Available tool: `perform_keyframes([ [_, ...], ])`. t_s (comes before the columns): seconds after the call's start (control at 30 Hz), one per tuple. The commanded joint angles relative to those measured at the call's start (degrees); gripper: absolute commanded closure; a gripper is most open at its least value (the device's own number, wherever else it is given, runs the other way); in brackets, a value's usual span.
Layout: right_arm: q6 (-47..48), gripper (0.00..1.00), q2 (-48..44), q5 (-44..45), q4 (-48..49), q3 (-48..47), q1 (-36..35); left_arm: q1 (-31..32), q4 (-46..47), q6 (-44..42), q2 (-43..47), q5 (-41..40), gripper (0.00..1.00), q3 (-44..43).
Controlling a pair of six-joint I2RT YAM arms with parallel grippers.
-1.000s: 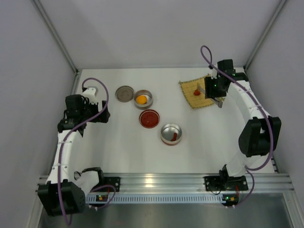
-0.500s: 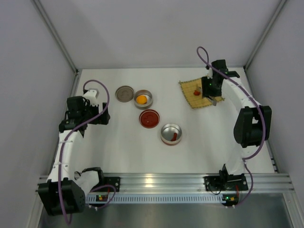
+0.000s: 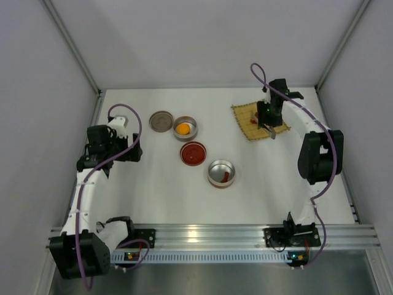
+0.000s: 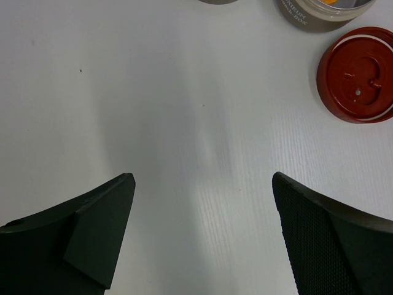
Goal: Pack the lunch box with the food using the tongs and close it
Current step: Pick up the fake food from the plate.
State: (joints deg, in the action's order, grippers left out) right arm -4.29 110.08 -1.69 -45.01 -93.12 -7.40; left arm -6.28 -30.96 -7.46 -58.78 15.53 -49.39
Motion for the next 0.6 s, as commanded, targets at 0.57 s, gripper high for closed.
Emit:
perform_keyframes([
  [0.57,0.34,0.50,-1.80,-3.05,0.98,0.66,-0.86,-0.13,2.57,0.17,-0.37,0.03,0.02,-0.10],
])
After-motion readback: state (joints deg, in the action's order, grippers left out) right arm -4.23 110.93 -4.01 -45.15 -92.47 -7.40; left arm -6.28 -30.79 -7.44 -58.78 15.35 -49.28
